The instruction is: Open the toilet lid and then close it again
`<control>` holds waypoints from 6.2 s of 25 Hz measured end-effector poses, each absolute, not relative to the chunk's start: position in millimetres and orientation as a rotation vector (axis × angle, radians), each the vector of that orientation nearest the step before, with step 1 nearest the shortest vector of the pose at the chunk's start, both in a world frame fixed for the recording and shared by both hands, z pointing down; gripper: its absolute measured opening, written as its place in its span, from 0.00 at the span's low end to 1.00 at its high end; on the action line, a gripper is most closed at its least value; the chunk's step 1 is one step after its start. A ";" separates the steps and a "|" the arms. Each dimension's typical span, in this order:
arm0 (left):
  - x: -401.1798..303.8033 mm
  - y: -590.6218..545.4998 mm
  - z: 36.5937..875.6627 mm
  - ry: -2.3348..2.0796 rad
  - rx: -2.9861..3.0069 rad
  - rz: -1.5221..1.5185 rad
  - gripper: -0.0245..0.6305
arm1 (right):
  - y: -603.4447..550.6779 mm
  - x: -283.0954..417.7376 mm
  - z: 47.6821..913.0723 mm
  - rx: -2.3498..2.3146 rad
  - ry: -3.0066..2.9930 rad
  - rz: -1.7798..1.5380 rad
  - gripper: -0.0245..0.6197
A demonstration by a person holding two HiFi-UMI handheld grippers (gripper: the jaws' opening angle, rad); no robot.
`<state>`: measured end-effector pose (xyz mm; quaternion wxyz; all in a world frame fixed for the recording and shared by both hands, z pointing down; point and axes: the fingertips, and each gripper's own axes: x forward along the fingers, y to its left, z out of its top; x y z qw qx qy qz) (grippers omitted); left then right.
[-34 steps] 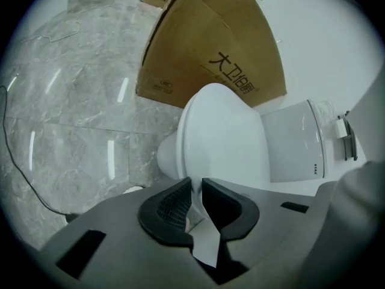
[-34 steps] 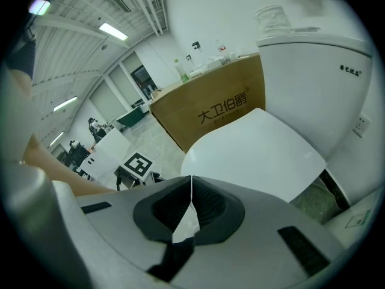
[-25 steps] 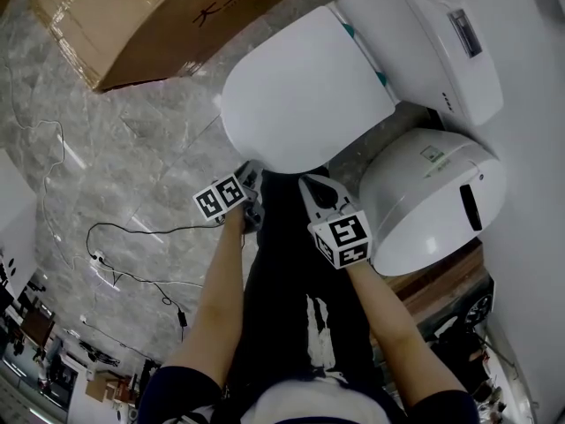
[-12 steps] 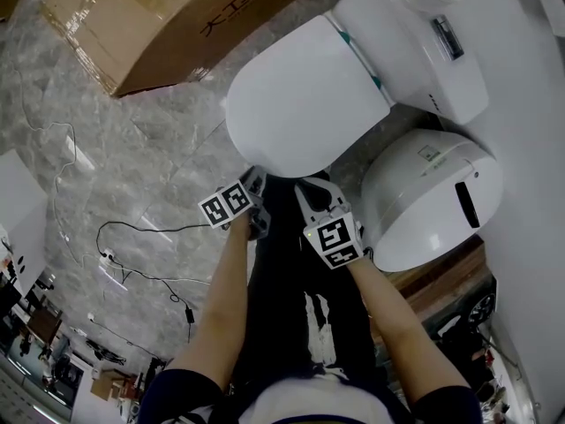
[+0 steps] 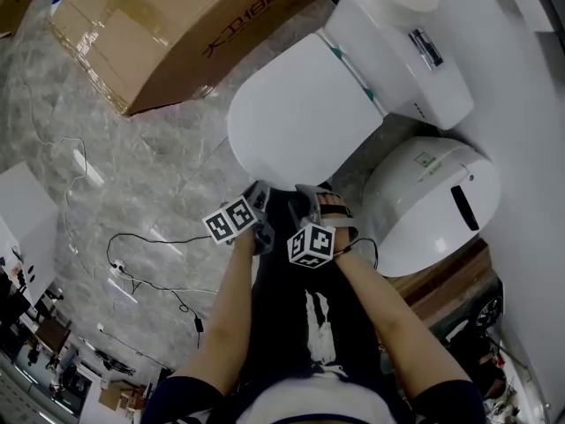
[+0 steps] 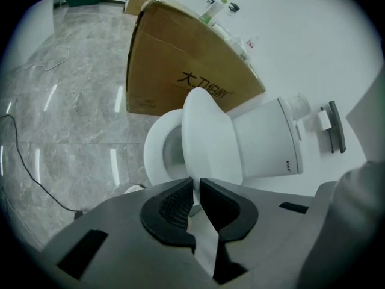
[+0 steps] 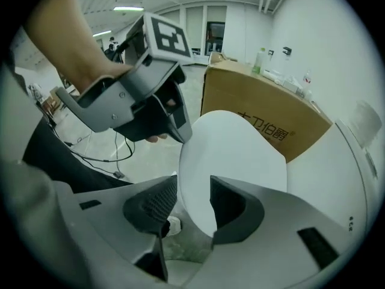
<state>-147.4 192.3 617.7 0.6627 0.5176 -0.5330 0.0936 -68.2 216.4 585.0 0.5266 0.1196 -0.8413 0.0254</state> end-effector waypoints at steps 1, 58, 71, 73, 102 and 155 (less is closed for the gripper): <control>-147.1 191.7 616.5 -1.206 1.166 0.209 0.10 | 215.7 -69.5 590.2 0.290 -1.996 0.034 0.24; -95.9 128.0 480.0 -1.008 1.822 0.322 0.05 | 139.4 8.8 493.5 0.759 -1.942 -0.096 0.22; -55.9 100.8 440.7 -0.959 2.047 0.333 0.05 | 115.2 37.6 467.1 0.908 -1.942 -0.054 0.22; -54.1 98.2 438.0 -0.973 2.047 0.330 0.05 | 111.2 41.6 464.0 0.939 -1.940 -0.031 0.21; -7.9 58.2 385.1 -1.049 2.205 0.331 0.05 | 58.2 93.4 430.9 1.114 -1.967 0.050 0.10; 56.4 40.3 393.1 -0.962 2.375 0.468 0.05 | -32.6 183.1 414.9 1.438 -2.029 0.306 0.10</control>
